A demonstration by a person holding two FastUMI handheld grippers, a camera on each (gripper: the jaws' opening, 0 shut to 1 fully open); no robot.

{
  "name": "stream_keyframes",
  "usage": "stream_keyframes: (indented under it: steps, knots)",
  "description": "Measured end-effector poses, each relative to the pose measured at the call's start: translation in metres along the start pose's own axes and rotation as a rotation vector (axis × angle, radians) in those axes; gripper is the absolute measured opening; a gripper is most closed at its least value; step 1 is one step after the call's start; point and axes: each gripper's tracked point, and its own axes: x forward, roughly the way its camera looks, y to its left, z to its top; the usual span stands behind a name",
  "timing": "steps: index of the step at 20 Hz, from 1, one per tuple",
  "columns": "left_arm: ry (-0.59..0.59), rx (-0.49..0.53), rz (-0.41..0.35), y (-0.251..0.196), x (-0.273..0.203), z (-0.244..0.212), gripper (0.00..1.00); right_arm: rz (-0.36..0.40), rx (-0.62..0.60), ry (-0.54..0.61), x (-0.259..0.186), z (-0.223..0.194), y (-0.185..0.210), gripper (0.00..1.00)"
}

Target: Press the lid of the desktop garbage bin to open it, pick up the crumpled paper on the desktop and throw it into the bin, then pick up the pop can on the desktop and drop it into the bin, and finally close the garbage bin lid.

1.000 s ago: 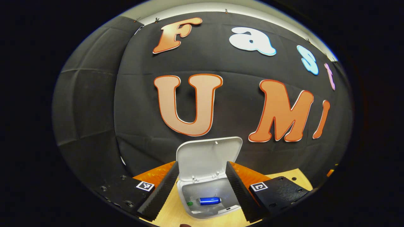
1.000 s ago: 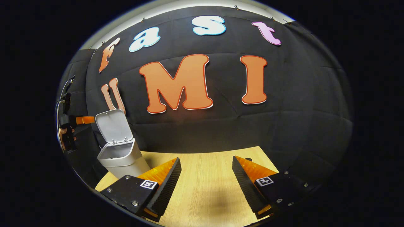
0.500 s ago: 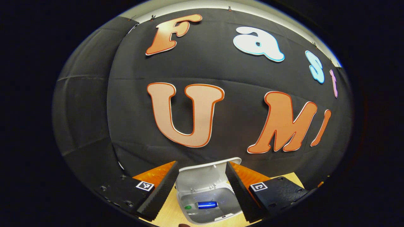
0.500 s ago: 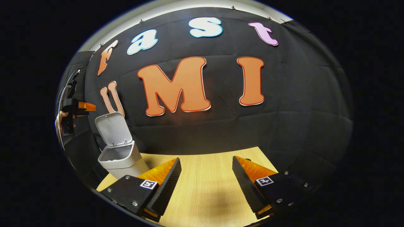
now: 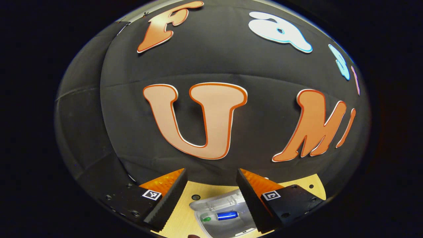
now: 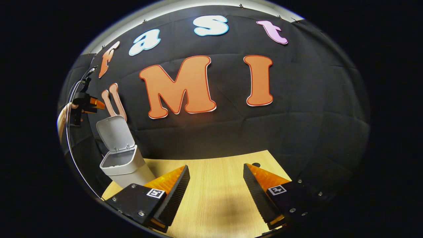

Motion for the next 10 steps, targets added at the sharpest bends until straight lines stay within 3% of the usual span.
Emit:
stream_keyframes:
  steps: [3,5,10]
  knots:
    - [0.035,-0.011,0.010,0.004,0.022,-0.015,0.95,-0.007,0.004,0.008,0.000,-0.003,-0.002,0.97]
    - [0.057,-0.020,0.012,0.006,0.034,-0.024,0.95,-0.018,0.003,0.010,0.000,-0.004,-0.006,1.00]
    - [0.097,-0.019,-0.018,0.000,0.038,-0.047,0.95,-0.031,0.014,0.018,-0.002,-0.007,-0.011,0.97]
